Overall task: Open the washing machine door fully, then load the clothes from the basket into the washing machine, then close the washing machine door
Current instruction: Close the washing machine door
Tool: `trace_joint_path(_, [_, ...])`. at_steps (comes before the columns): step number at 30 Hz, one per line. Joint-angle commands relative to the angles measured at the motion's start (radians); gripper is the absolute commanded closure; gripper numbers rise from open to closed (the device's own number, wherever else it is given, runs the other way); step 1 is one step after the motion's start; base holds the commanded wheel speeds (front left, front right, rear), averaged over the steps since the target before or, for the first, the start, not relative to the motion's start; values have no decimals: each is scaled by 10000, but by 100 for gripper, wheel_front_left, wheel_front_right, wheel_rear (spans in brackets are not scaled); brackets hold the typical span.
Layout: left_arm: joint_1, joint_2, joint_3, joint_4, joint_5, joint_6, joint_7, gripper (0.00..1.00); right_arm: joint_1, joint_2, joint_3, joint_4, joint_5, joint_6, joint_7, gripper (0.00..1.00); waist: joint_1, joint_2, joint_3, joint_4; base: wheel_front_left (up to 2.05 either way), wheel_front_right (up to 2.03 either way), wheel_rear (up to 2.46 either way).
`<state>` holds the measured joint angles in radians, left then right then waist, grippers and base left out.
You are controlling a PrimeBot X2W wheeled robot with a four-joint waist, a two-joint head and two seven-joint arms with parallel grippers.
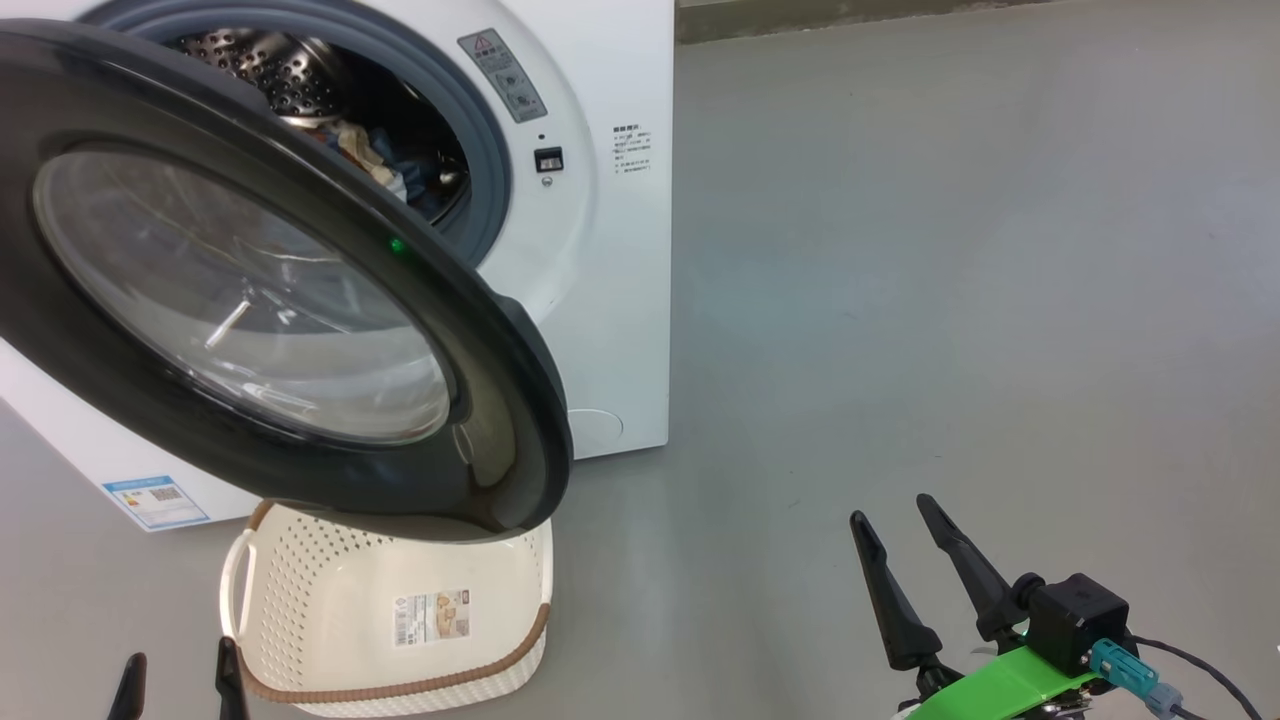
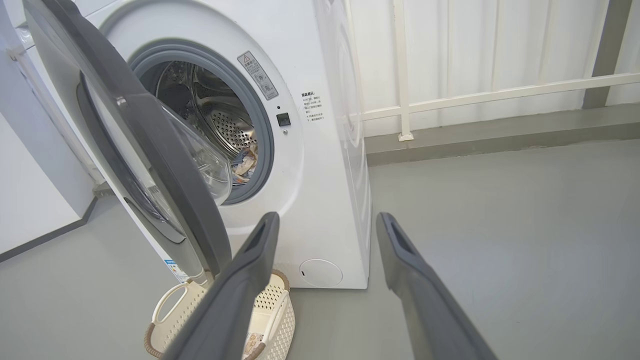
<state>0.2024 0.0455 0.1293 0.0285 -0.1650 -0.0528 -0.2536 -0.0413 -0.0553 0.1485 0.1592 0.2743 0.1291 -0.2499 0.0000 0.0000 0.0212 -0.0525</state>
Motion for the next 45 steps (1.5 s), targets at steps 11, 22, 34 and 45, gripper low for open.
trace_joint_path(11, [-172,47,188,-427,143,-97,-82,0,-125,51,230,-141,50,16,-118,100,0,0,37,65,0,0,0])
trace_joint_path(22, [-380,47,-153,-1000,330,-490,-82,0,-699,-17,1278,-3279,-110,16,-118,100,0,0,230,316,0,0,0])
trace_joint_path(34, [-693,47,-655,-833,54,-698,-82,0,-1991,-1316,4089,-3753,89,16,-118,100,0,0,547,1403,0,0,0])
trace_joint_path(45, [-1128,47,-1301,-913,-364,-713,-82,0,-3180,-1765,5334,-1601,545,16,-118,100,0,0,1250,2806,0,0,0])
